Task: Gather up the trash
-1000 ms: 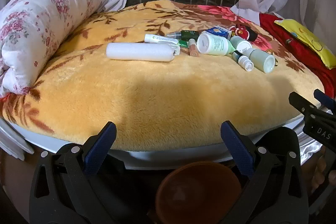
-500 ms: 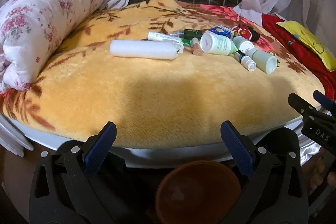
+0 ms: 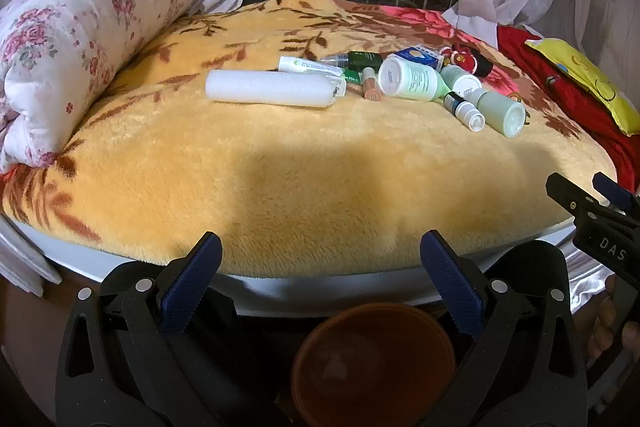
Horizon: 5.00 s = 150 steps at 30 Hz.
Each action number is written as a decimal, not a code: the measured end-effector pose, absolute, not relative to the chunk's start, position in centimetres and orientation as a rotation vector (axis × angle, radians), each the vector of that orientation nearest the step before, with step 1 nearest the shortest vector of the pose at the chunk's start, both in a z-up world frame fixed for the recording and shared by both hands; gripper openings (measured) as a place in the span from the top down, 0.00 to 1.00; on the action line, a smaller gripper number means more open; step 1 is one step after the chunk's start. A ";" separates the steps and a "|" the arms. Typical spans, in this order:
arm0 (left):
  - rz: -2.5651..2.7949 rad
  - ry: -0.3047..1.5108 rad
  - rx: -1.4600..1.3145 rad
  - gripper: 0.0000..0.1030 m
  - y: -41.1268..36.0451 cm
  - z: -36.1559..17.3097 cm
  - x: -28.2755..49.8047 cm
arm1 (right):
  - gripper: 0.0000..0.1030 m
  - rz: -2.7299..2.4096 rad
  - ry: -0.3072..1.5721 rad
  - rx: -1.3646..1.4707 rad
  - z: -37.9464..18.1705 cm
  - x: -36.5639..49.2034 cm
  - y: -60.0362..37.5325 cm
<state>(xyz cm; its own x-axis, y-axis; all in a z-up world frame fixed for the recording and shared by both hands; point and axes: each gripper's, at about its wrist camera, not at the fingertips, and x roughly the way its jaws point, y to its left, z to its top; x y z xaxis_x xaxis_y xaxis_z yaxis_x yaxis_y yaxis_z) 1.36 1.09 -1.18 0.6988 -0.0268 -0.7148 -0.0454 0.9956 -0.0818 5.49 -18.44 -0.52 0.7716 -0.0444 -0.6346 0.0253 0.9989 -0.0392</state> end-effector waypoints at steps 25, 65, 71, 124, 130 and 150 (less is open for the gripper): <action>0.018 0.804 -0.093 0.06 1.2 -1.3 1.9 | 0.05 -0.034 0.690 -0.039 -0.8 5.8 -17.8; 0.025 0.751 -0.036 0.06 1.6 0.8 5.6 | 0.26 0.154 0.767 0.008 -2.6 16.7 -18.9; 0.022 0.731 -0.009 0.06 1.8 0.9 6.3 | 0.26 0.153 0.792 0.003 -3.3 19.0 -18.3; -0.279 0.796 0.136 0.63 5.1 1.4 13.4 | 0.61 0.106 0.725 0.153 -3.8 19.4 -19.8; -0.163 0.761 -0.051 0.69 5.0 1.7 12.9 | 0.61 0.142 0.708 0.144 -2.2 18.0 -19.1; -0.277 0.758 -0.041 0.71 -2.9 1.6 -3.5 | 0.60 0.314 0.677 -0.025 0.2 -0.2 -16.7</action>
